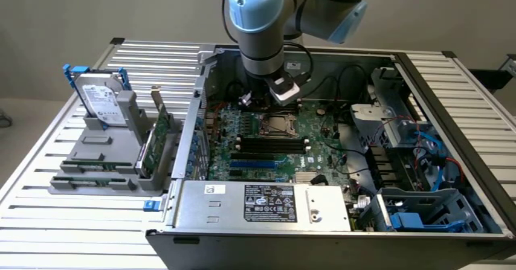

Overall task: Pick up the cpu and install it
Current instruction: 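Close the cpu cover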

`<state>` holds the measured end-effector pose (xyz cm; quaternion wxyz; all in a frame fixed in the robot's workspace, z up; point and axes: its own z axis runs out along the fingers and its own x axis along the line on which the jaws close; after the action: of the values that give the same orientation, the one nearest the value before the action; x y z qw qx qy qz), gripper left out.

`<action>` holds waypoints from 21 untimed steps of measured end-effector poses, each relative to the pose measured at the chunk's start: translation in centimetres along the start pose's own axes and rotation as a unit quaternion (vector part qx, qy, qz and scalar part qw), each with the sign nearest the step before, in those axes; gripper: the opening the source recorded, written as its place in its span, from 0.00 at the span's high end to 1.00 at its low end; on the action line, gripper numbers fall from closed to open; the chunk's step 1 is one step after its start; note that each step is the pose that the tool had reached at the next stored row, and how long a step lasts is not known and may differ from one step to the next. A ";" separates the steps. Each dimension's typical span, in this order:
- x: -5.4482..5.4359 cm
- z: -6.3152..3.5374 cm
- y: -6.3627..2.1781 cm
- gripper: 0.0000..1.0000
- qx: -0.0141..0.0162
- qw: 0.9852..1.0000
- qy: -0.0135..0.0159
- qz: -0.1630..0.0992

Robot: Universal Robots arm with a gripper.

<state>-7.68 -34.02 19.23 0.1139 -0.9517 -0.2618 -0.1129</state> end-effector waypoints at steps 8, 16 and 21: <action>0.0 0.01 0.03 0.89 0.001 1.000 -0.001 0.000; 0.3 -1.54 -0.36 0.89 0.006 1.000 -0.002 0.002; 0.1 -2.59 -0.82 0.89 0.009 1.000 -0.005 0.003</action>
<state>-8.41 -33.99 21.84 0.1213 -0.9520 -0.2602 -0.1058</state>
